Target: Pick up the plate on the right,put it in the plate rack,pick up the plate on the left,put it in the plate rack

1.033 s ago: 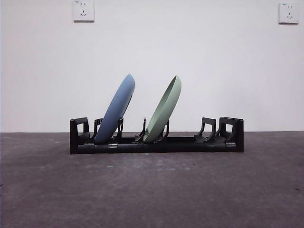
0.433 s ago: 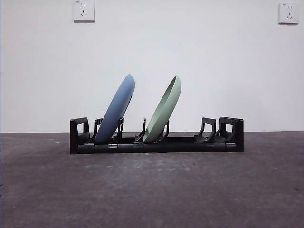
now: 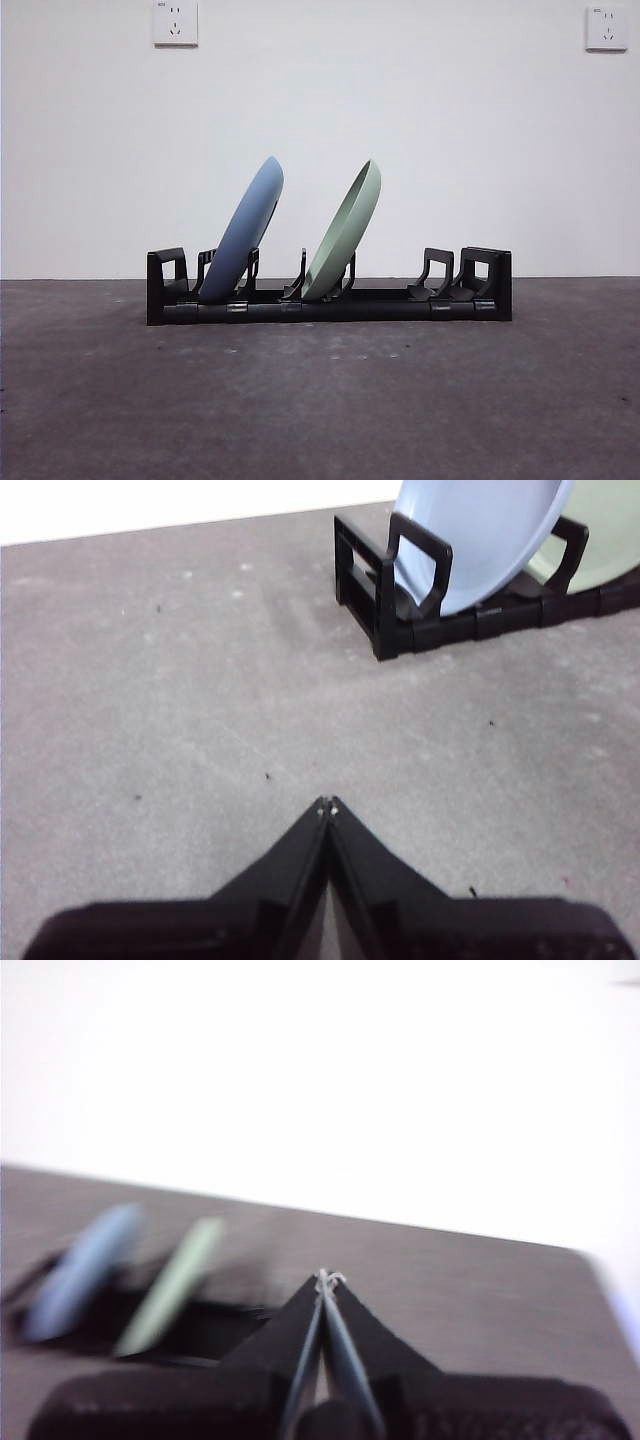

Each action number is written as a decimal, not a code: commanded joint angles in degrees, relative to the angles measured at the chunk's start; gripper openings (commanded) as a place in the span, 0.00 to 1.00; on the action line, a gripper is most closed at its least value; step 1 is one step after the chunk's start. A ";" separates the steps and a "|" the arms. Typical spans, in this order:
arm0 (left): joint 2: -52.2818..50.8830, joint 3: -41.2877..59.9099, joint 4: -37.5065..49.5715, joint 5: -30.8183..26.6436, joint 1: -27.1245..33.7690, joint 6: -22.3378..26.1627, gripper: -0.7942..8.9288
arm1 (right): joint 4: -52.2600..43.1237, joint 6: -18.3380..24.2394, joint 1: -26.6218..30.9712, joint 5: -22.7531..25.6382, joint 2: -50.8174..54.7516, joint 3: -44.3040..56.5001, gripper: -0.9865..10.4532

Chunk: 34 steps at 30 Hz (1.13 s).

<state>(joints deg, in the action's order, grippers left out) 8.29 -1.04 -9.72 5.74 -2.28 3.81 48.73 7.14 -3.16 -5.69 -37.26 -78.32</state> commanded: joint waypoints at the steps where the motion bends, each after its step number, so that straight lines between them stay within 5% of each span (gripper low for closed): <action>1: 0.57 0.61 0.39 0.22 0.22 -0.37 0.08 | -5.88 1.14 2.64 3.93 6.51 11.39 0.09; 17: 3.54 0.61 0.85 0.24 0.22 -0.37 0.08 | -33.27 -9.88 4.42 4.70 34.12 66.47 0.09; 34: 3.87 0.61 1.18 0.24 0.22 -0.37 0.08 | -35.41 -10.56 4.35 4.66 36.81 76.37 0.09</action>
<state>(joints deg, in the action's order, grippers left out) 12.16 -1.04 -8.91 5.74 -2.28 3.81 13.69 -2.63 1.17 -1.28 -0.60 -2.39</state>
